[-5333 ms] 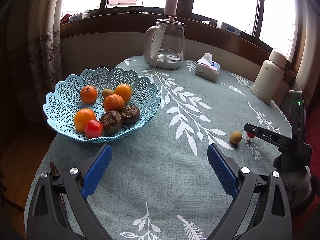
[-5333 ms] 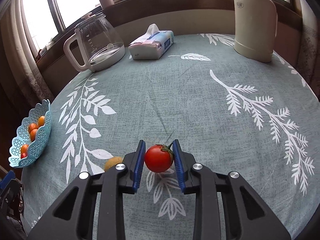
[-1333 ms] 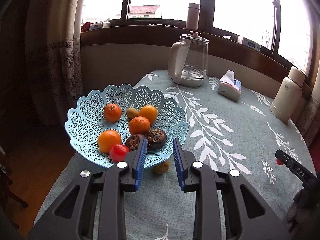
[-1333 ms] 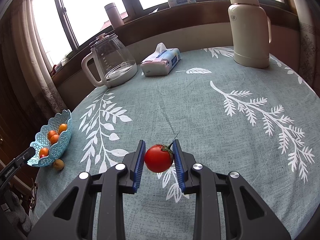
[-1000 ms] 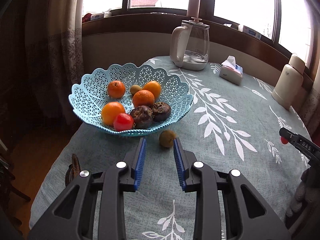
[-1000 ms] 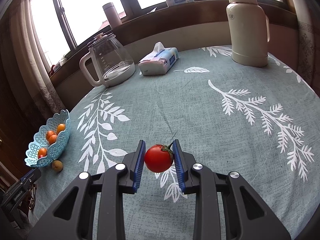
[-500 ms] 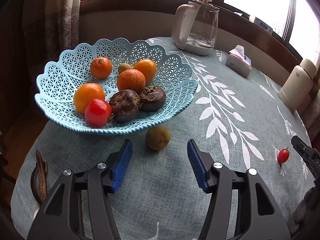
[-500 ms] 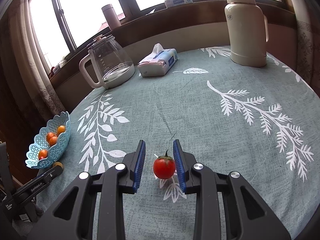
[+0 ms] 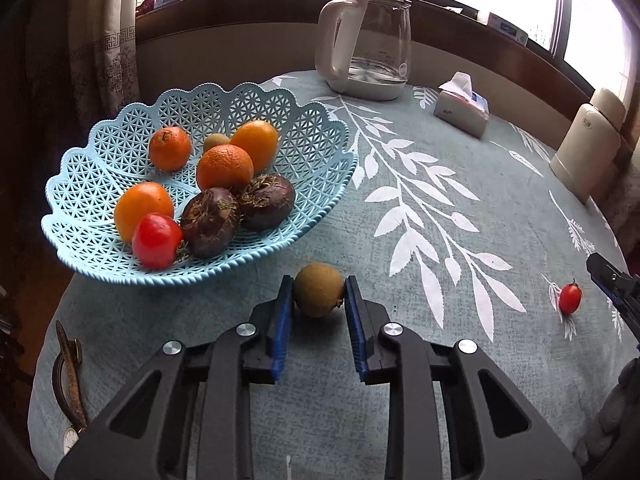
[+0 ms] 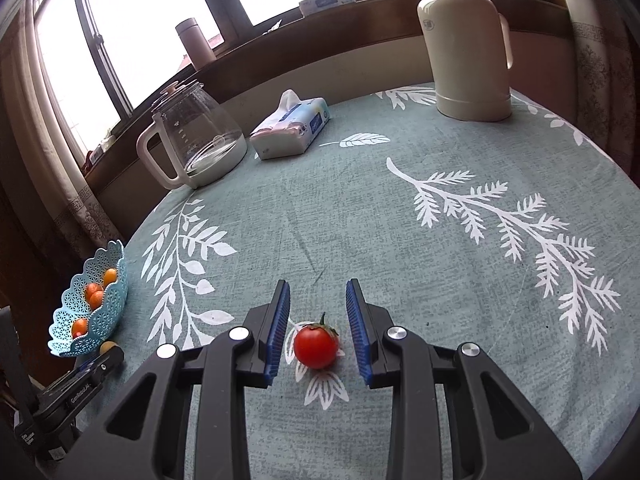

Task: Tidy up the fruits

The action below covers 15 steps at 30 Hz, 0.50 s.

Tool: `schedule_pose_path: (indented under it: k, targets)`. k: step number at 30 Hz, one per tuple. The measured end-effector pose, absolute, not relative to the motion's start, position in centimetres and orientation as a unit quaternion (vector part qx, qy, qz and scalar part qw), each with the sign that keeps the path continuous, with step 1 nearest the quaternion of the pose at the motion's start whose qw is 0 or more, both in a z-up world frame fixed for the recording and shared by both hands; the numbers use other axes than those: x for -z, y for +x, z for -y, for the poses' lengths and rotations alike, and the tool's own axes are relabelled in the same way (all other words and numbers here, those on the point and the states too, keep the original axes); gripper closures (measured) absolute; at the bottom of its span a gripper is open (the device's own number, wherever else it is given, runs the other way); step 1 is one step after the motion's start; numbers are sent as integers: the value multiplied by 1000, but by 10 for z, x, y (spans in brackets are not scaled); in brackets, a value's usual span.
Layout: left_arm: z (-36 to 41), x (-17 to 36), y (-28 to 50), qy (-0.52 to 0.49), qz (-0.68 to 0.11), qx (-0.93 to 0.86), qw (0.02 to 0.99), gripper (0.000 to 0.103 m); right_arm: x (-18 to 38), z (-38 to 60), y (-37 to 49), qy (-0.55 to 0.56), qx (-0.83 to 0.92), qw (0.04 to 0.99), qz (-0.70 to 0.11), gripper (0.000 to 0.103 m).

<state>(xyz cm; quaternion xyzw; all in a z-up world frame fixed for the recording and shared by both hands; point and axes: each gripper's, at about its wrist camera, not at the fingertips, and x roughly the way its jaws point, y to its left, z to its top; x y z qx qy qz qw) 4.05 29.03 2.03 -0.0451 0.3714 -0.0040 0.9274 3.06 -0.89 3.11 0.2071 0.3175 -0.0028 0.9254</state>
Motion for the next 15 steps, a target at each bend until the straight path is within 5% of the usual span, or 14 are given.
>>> schedule_pose_path:
  k: [7, 15]
  targets:
    - [-275, -28, 22, -42, -361, 41, 931, 77, -19, 38, 36, 270, 21, 904, -331, 73]
    - [-267, -50, 9, -35, -328, 54, 943, 77, -20, -2, 42, 212, -40, 909, -358, 73]
